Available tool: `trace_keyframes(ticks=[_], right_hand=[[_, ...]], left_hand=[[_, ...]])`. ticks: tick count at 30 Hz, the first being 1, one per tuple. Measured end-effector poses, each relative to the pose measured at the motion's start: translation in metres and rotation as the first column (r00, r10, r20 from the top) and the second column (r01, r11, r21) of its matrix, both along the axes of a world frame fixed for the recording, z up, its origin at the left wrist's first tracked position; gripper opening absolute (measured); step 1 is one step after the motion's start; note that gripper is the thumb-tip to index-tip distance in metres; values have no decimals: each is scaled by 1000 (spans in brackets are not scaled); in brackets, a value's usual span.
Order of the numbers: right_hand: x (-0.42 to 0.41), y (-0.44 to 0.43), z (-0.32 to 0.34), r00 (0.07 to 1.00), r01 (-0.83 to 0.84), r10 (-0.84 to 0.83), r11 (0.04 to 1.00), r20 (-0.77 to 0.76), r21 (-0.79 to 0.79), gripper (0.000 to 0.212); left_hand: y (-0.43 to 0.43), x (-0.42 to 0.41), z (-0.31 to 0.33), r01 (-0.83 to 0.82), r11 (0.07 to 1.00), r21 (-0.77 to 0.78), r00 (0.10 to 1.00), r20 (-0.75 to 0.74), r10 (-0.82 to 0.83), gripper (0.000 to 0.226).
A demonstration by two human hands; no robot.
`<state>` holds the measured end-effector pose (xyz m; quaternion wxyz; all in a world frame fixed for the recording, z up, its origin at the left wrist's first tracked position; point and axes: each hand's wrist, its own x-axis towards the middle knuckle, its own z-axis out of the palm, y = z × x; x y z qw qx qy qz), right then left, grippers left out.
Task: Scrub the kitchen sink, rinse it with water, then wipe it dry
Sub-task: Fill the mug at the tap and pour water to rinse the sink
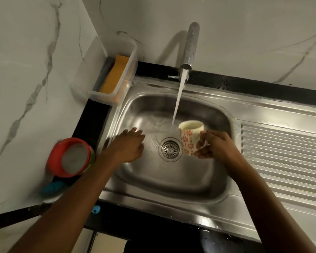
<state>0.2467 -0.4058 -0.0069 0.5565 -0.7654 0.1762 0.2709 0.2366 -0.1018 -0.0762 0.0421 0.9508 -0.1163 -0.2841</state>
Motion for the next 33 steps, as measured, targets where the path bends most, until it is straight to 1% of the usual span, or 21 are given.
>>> trace_keyframes(ticks=[1, 3, 5, 7, 9, 11, 12, 13, 15, 17, 18, 20, 21, 23, 24, 26, 28, 29, 31, 33], right_hand=[[-6, 1, -4, 999, 10, -10, 1000, -50, 6, 26], [-13, 7, -15, 994, -16, 13, 999, -106, -32, 26], [-14, 26, -24, 993, -63, 54, 995, -105, -81, 26], [-7, 53, -30, 992, -125, 122, 981, -25, -147, 27], [5, 85, -33, 963, -213, 246, 945, 108, -250, 33], [15, 112, -30, 882, -334, 424, 870, 204, -363, 38], [17, 122, -27, 833, -398, 508, 827, 222, -397, 39], [19, 128, -24, 786, -460, 575, 789, 226, -406, 39], [15, 131, -22, 717, -574, 665, 734, 209, -364, 39], [6, 121, -24, 681, -652, 711, 698, 177, -296, 36], [1, 113, -26, 682, -674, 715, 696, 152, -249, 32], [-6, 93, -33, 711, -688, 699, 714, 77, -133, 27], [-8, 81, -35, 721, -687, 692, 721, 38, -86, 28], [-7, 60, -35, 747, -665, 664, 745, -32, -51, 30], [-5, 51, -35, 763, -646, 643, 760, -57, -68, 31], [3, 40, -35, 799, -601, 597, 785, -76, -152, 30], [12, 42, -39, 822, -558, 567, 779, -59, -285, 28], [16, 47, -42, 821, -541, 570, 757, -36, -366, 34], [18, 65, -44, 785, -521, 620, 681, 25, -515, 42], [13, 84, -40, 705, -504, 698, 616, 124, -605, 41]], left_hand=[[4, -8, -2, 33, 999, 38, 999, -2, -33, 54], [14, -17, -3, 57, 993, 103, 998, 11, -59, 54], [20, -17, 1, 87, 977, 193, 991, 81, -104, 56], [26, -10, 3, 134, 939, 315, 967, 166, -194, 64], [31, 1, 7, 123, 905, 406, 952, 211, -224, 71], [37, 10, 9, 123, 876, 467, 944, 217, -248, 71], [39, 13, 10, 133, 862, 489, 941, 209, -264, 73], [40, 14, 12, 147, 852, 502, 942, 193, -276, 75], [40, 12, 13, 189, 833, 520, 943, 140, -301, 76], [40, 3, 10, 257, 812, 524, 937, 70, -342, 72], [41, -4, 8, 298, 804, 515, 932, 25, -361, 70], [45, -20, 3, 378, 789, 485, 917, -75, -393, 62], [47, -28, 0, 412, 786, 461, 907, -119, -405, 58], [47, -38, 1, 441, 806, 396, 897, -216, -385, 46], [44, -40, 5, 435, 823, 365, 897, -256, -361, 37], [36, -37, 14, 426, 842, 332, 898, -264, -351, 25], [31, -31, 19, 410, 845, 342, 912, -178, -371, 30], [31, -28, 18, 406, 839, 363, 913, -121, -390, 36], [33, -21, 16, 392, 819, 419, 913, -66, -403, 49], [36, -19, 14, 399, 797, 453, 912, -104, -398, 50]])
